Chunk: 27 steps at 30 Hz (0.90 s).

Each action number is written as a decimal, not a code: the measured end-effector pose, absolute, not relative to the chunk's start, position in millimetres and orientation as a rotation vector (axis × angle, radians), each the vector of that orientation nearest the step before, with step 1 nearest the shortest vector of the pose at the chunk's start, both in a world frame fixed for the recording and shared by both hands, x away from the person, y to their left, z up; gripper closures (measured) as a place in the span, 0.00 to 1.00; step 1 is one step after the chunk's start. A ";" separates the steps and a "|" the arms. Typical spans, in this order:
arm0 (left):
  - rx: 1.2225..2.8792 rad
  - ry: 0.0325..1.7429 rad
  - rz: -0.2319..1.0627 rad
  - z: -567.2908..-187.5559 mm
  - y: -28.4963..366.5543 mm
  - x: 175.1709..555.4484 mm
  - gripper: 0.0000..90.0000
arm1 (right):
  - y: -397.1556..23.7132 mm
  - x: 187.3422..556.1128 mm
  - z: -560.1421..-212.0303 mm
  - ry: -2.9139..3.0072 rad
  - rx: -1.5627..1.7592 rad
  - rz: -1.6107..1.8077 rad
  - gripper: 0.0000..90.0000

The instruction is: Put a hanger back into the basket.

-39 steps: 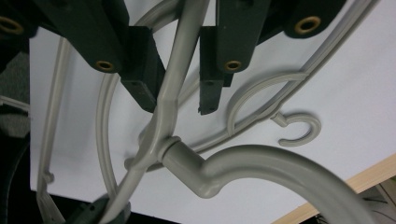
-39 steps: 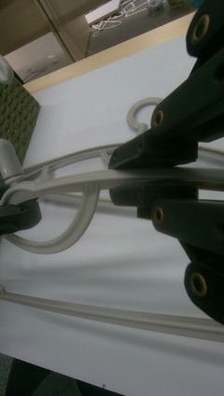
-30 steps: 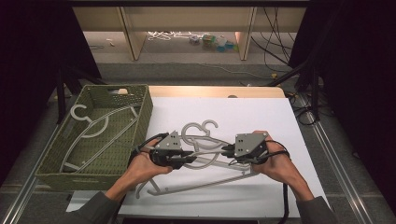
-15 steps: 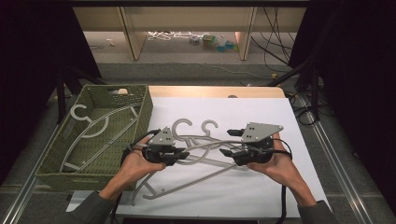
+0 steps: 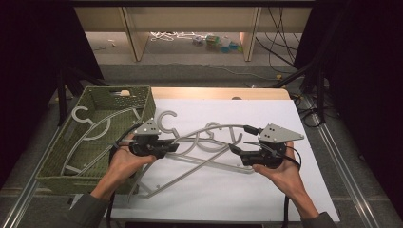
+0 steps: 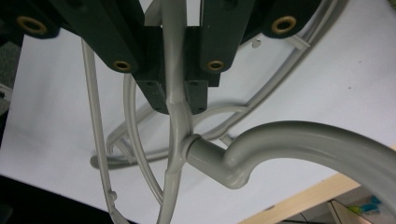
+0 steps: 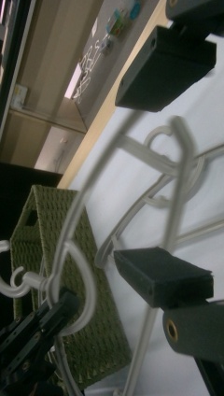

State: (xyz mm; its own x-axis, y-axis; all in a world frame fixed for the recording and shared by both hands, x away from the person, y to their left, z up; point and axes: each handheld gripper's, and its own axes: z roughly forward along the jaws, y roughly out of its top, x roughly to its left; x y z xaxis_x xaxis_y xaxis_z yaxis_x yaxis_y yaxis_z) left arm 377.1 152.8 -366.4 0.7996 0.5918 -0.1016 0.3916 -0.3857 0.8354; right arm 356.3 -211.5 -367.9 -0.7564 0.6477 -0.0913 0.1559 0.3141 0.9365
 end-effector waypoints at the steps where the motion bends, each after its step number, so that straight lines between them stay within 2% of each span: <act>1: 2.009 0.738 0.271 -363.0 155.4 376.6 0.91 | -212.4 354.1 -369.1 2.126 0.717 1.448 0.24; 11: 1.905 0.777 0.332 -324.7 182.4 368.8 0.91 | -225.2 342.8 -384.1 2.065 0.806 1.437 0.22; 18: 1.904 0.784 0.326 -305.0 198.3 368.6 0.91 | -228.9 340.1 -392.4 2.074 0.815 1.422 0.22; 27: 1.867 0.868 0.406 -276.6 242.7 378.7 0.91 | -228.2 339.4 -398.1 2.077 0.817 1.428 0.20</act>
State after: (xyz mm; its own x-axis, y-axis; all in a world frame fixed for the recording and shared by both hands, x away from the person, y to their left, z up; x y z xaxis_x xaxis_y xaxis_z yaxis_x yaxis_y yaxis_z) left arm 378.7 242.7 -276.6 0.6867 0.7202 -0.0988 0.3859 -0.2460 0.8891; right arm 339.4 -228.2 -398.1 -0.7027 0.7092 -0.0577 0.2002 0.2748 0.9404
